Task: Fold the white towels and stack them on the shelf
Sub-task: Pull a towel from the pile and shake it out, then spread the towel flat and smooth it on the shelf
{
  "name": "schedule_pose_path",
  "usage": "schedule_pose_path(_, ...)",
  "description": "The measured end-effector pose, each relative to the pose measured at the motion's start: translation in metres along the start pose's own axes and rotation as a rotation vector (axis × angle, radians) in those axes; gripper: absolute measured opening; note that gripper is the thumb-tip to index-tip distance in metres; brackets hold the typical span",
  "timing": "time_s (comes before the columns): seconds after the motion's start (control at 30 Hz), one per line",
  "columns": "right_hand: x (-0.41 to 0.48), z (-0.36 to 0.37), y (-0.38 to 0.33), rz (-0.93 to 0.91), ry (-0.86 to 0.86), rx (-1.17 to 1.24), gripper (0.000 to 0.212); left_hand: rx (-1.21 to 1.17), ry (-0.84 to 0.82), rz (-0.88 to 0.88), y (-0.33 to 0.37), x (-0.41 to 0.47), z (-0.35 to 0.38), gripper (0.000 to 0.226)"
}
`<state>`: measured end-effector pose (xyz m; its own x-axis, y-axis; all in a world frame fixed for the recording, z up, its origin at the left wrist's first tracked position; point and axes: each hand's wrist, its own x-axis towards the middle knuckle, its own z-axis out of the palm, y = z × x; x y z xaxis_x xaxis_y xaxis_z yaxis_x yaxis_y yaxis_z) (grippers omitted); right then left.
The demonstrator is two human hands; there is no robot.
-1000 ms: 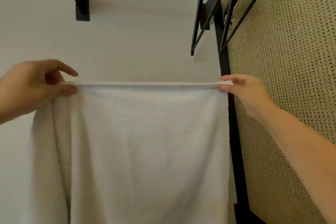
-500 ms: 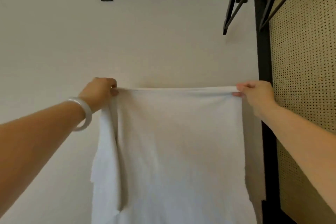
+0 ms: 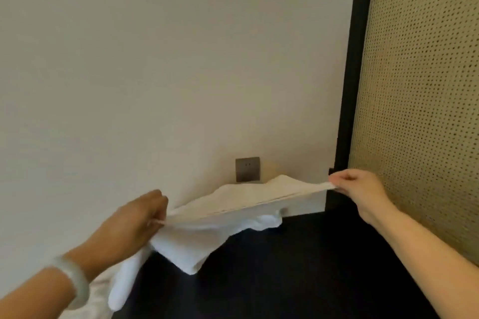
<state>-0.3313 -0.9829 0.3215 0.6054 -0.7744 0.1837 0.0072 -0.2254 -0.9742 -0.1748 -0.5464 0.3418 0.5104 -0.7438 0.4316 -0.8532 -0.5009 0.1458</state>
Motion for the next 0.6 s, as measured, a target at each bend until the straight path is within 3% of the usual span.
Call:
schedule_pose_path(0.1,-0.045,0.006,0.107,0.227,-0.003,-0.256,0.024,-0.012,-0.273,-0.028,0.012,-0.065,0.092,0.024)
schedule_pose_path(0.23,-0.109,0.001,0.19,0.382,0.06,-0.504,0.036,-0.025,-0.348,-0.094,0.029,-0.128,0.167,0.038)
schedule_pose_path(0.43,-0.166,-0.022,0.217,0.57,0.095,-0.589,0.045,-0.045,-0.415,-0.085,0.043,-0.186,0.197,0.042)
schedule_pose_path(0.6,-0.205,-0.053,0.207,0.656,0.115,-0.422,0.052,0.027,-0.391,-0.02,0.061,-0.214,0.202,0.056)
